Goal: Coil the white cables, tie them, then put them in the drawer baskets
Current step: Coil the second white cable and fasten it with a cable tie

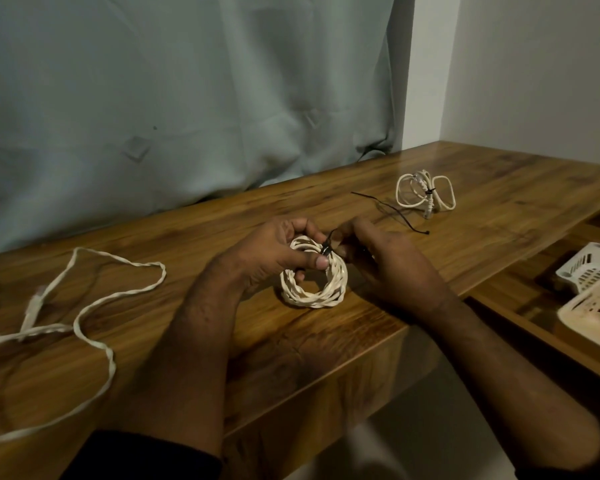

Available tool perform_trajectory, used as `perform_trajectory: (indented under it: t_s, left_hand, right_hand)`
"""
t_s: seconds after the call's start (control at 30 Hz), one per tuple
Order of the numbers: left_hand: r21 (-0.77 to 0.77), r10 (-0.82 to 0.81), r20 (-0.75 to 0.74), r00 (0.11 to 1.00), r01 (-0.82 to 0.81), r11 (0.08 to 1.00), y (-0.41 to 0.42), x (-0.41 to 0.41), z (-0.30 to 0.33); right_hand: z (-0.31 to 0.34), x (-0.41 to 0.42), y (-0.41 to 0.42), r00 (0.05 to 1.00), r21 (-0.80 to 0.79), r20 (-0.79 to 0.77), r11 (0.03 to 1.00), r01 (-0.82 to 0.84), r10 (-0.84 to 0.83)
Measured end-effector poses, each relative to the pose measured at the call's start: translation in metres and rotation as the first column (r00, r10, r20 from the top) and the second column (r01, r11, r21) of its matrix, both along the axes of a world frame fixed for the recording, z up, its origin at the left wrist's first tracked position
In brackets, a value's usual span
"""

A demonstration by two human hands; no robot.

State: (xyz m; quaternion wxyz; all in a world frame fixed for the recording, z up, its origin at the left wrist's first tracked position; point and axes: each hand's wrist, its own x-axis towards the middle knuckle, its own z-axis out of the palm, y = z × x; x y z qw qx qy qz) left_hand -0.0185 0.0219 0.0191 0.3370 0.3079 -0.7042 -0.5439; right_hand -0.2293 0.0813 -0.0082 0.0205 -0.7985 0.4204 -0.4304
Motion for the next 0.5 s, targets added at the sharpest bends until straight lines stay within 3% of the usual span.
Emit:
perform_trajectory:
  t_s: [0.2,0.37,0.5]
  left_hand:
    - [0.042,-0.050,0.000,0.999,0.050,0.998,0.002,0.002,0.002]
    - [0.058,-0.070,-0.002,0.998,0.070,0.996,0.002,0.003,0.001]
    - [0.043,-0.032,0.001,0.999,0.032,0.999,-0.001,0.003,0.000]
  right_hand:
    - [0.001,0.000,-0.001,0.997,-0.065,0.028,0.995,0.077,-0.075]
    - [0.002,-0.002,-0.008,1.000,-0.083,-0.011,0.996,-0.019,0.018]
    - [-0.001,-0.005,-0.008,1.000,-0.087,0.008,0.996,0.001,0.000]
